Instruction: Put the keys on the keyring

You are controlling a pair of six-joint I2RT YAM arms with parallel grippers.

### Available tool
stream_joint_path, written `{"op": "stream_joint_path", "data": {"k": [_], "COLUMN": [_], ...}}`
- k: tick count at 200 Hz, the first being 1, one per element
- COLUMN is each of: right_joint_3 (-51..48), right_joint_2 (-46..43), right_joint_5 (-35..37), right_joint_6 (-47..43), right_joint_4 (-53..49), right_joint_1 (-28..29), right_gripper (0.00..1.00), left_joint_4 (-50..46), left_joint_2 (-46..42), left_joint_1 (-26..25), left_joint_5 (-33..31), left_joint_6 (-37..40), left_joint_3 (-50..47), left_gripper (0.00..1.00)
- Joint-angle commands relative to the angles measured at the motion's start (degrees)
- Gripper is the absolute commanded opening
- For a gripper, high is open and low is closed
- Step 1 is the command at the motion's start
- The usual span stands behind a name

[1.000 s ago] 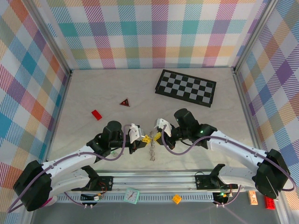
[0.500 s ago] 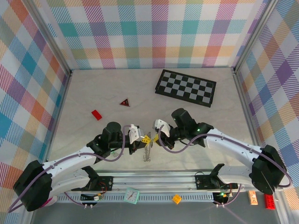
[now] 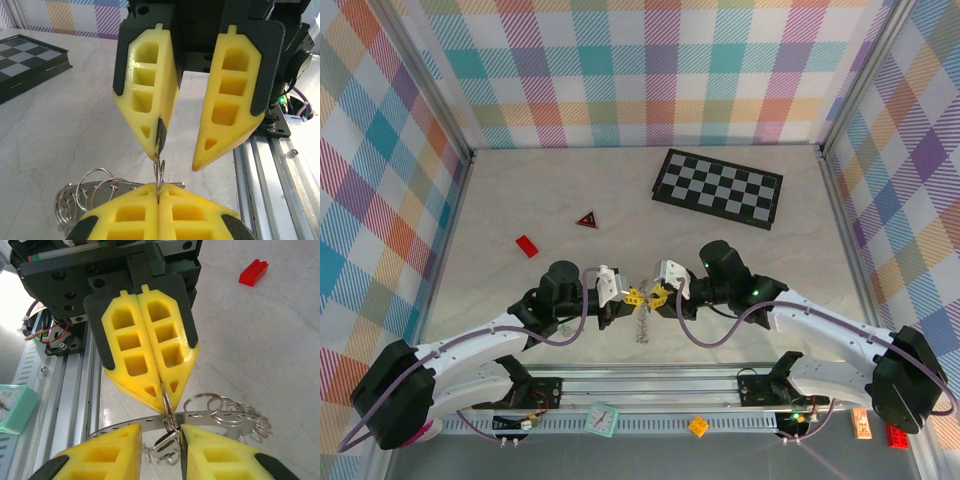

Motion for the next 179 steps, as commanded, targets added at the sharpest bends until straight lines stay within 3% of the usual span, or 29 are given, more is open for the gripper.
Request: {"op": "stream_joint_path", "data": {"k": [1, 89, 127, 150, 179], "right_joint_3": [1.01, 1.66, 3.54, 6.56, 13.22], "right_joint_2": [0.88, 3.04, 4.57, 4.81, 7.28], "right_joint_5": [-0.75, -3.52, -4.63, -2.55, 1.93], "right_joint_6": [-0.70, 0.53, -0.60, -4.21, -10.41], "right_joint_4": [2.75, 4.74, 3.05, -4.02, -18.03], "right_joint_1": [-0.06, -0.15, -0.10, -0.07, 0.43], "right_gripper": [0.26, 0.20, 0.00, 0.00, 0.00], "left_joint_4": [3.85, 5.00, 4.27, -0.14, -9.48], "left_joint_2": [0.00, 0.96, -0.19, -1.96, -3.51], "left_joint_1": [-0.44, -0.59, -0.57, -0.60, -0.61], "left_joint_5": [2.73, 3.45, 1.65, -2.22, -5.59], "left_joint_6": [-0.25, -0.95, -0.76, 0.03, 3.36], "left_joint_3": [-0.03, 0.19, 0.24, 0.87, 3.34], "left_gripper": [0.00, 0.00, 0.00, 0.31, 0.35]}}
